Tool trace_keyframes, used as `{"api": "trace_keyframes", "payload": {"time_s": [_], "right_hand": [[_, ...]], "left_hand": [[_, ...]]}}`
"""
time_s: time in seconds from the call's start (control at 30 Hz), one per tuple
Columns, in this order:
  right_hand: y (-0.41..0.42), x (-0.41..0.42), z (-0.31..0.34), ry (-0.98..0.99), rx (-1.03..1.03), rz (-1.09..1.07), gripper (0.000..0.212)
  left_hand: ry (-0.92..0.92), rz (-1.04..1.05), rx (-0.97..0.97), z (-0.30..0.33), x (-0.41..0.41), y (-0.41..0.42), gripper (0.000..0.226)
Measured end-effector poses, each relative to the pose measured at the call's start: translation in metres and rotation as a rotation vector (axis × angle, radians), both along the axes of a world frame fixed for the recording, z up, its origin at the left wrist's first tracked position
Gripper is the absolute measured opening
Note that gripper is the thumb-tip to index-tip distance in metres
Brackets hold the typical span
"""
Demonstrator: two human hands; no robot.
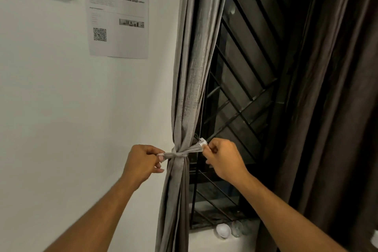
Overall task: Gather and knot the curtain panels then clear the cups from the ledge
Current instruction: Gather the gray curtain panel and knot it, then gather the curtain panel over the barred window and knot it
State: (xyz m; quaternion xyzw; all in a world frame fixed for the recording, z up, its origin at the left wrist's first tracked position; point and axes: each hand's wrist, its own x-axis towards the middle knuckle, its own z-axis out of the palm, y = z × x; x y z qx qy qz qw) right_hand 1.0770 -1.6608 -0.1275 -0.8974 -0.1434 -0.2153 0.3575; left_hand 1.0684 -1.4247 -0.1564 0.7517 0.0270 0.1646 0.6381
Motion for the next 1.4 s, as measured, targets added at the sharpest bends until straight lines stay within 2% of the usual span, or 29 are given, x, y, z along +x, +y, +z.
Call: {"api": "trace_keyframes", "payload": {"time_s": [0.1, 0.23, 0.4, 0.67, 0.83, 0.93, 1.2, 1.33, 1.4], "right_hand": [[0.000, 0.001, -0.001, 0.083, 0.046, 0.023, 0.037], [-0.011, 0.001, -0.009, 0.164, 0.094, 0.097, 0.033], [-0.059, 0.004, -0.020, 0.040, 0.005, -0.008, 0.027], [-0.201, 0.031, -0.009, -0.081, 0.104, -0.293, 0.025], [-0.301, 0.068, 0.013, -0.134, 0.144, -0.457, 0.022], [-0.347, 0.096, 0.034, -0.188, 0.160, -0.533, 0.019], [-0.426, 0.175, 0.103, -0.278, 0.152, -0.578, 0.018], [-0.449, 0.220, 0.144, -0.366, 0.203, -0.544, 0.025], [-0.456, 0.239, 0.164, -0.411, 0.223, -0.530, 0.029]], "left_hand": [[-0.054, -0.008, -0.092, 0.001, -0.007, -0.008, 0.008], [-0.251, 0.147, -0.036, -0.013, -0.017, -0.046, 0.029], [-0.321, -0.111, 0.233, -0.015, 0.002, -0.113, 0.029], [-0.414, -0.388, 0.477, 0.023, 0.091, -0.250, 0.013], [-0.525, -0.481, 0.540, 0.062, 0.159, -0.352, 0.030], [-0.605, -0.469, 0.560, 0.094, 0.195, -0.401, 0.035], [-0.739, -0.273, 0.456, 0.186, 0.299, -0.476, 0.031], [-0.854, -0.183, 0.282, 0.239, 0.342, -0.497, 0.032], [-0.890, -0.203, 0.191, 0.262, 0.350, -0.507, 0.043]]}}
